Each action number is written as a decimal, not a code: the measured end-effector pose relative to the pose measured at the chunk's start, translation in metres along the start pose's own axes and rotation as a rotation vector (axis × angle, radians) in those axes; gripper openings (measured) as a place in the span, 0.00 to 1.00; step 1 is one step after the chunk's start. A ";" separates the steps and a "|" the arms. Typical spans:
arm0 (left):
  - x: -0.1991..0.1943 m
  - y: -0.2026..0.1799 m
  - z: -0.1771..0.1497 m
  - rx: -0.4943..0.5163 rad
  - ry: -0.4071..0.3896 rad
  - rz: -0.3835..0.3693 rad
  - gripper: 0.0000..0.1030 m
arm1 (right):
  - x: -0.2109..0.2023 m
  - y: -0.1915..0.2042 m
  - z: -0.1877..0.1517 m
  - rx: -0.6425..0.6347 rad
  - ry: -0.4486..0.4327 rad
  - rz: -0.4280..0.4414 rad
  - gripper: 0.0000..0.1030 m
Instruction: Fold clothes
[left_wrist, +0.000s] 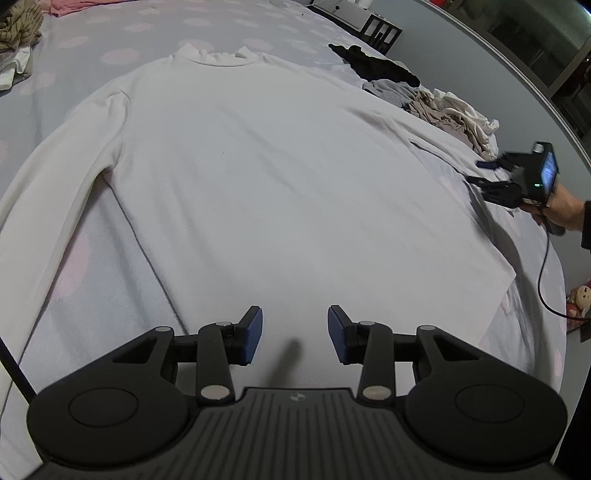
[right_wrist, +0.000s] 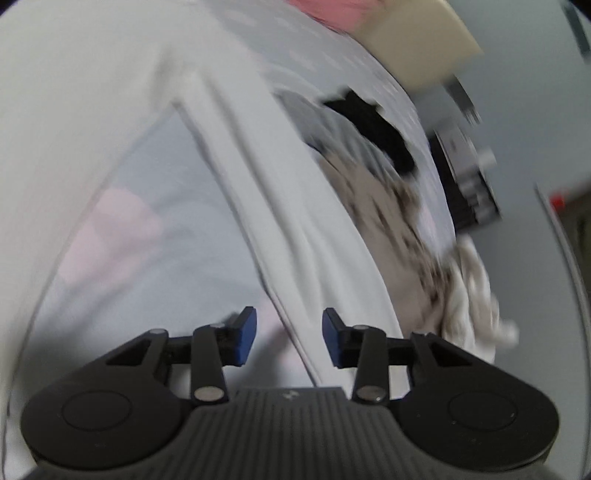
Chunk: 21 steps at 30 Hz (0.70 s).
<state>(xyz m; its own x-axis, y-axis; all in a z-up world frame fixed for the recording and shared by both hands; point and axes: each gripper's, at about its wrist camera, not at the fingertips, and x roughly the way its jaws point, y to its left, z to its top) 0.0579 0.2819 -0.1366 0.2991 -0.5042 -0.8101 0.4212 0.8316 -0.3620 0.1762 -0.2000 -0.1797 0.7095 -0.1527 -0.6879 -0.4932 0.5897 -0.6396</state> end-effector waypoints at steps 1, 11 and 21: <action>0.000 0.001 0.000 -0.001 0.001 0.001 0.36 | 0.005 0.006 0.004 -0.039 -0.006 -0.019 0.40; -0.002 0.010 -0.005 -0.041 -0.013 0.005 0.36 | 0.022 0.037 0.021 -0.271 0.010 -0.074 0.05; -0.002 0.016 -0.004 -0.074 -0.008 0.003 0.36 | 0.001 0.010 0.007 -0.156 -0.021 0.019 0.04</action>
<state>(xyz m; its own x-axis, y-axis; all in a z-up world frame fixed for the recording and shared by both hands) 0.0609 0.2964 -0.1427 0.3076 -0.5033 -0.8075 0.3558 0.8479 -0.3930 0.1754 -0.1886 -0.1845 0.7087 -0.1250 -0.6944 -0.5781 0.4614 -0.6730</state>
